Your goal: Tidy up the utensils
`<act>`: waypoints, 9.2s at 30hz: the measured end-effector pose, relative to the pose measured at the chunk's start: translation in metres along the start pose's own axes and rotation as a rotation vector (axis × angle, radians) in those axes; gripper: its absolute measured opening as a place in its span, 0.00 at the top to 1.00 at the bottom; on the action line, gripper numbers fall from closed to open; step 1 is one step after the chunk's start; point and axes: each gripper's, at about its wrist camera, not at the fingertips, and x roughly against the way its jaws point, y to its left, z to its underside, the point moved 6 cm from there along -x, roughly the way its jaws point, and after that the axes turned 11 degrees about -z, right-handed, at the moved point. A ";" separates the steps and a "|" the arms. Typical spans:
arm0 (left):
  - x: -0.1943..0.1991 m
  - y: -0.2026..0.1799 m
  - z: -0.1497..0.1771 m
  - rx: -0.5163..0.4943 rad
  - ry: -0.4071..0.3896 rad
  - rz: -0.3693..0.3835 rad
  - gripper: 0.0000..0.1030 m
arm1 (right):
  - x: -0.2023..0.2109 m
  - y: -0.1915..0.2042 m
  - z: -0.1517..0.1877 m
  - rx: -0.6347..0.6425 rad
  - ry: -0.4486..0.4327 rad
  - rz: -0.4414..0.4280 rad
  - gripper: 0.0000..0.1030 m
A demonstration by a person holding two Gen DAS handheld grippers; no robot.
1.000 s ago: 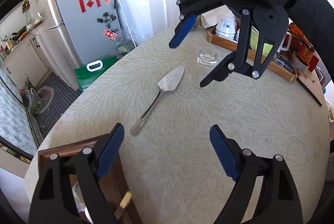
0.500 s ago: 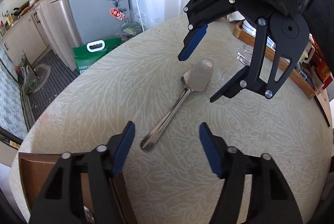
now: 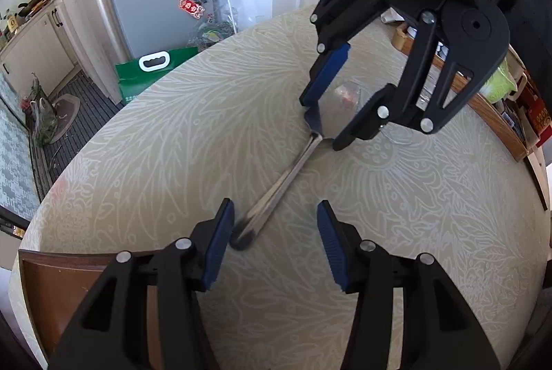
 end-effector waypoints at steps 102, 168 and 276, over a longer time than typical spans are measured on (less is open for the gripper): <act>-0.006 -0.004 -0.008 -0.017 -0.005 -0.092 0.98 | 0.021 -0.023 -0.016 0.033 -0.141 0.189 1.00; -0.006 -0.008 -0.008 0.023 -0.036 -0.030 0.62 | 0.010 -0.065 -0.025 -0.167 -0.222 0.247 0.44; 0.019 -0.034 0.019 0.063 -0.040 -0.003 0.93 | 0.019 0.030 -0.002 0.113 -0.137 0.165 0.45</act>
